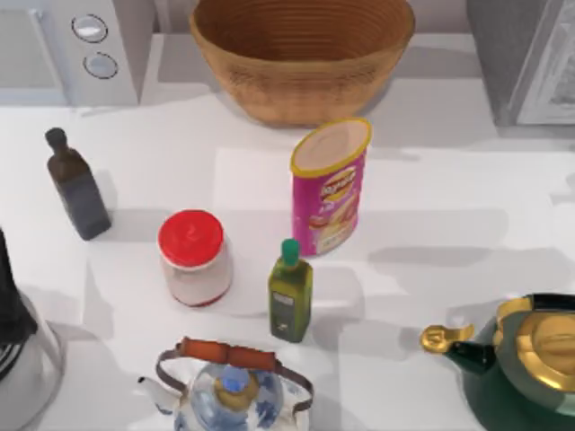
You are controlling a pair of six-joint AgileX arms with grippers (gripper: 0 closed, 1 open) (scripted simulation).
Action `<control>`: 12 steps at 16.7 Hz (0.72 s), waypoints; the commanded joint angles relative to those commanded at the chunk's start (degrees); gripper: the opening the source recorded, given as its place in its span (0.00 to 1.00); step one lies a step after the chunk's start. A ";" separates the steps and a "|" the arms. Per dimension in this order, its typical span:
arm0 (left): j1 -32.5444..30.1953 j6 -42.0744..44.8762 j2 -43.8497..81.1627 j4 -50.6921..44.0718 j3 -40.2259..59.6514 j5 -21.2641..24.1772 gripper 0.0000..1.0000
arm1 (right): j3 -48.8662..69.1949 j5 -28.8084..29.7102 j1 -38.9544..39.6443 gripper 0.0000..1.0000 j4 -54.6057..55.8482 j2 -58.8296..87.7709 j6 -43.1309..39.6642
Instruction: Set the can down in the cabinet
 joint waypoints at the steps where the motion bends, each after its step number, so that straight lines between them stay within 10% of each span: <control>1: 0.00 0.00 0.00 0.00 0.00 0.00 1.00 | -0.43 0.02 -0.14 0.00 0.92 -1.04 0.07; 12: 0.00 0.00 0.00 0.00 0.00 0.00 1.00 | -26.62 1.50 5.40 0.00 25.36 -44.34 2.46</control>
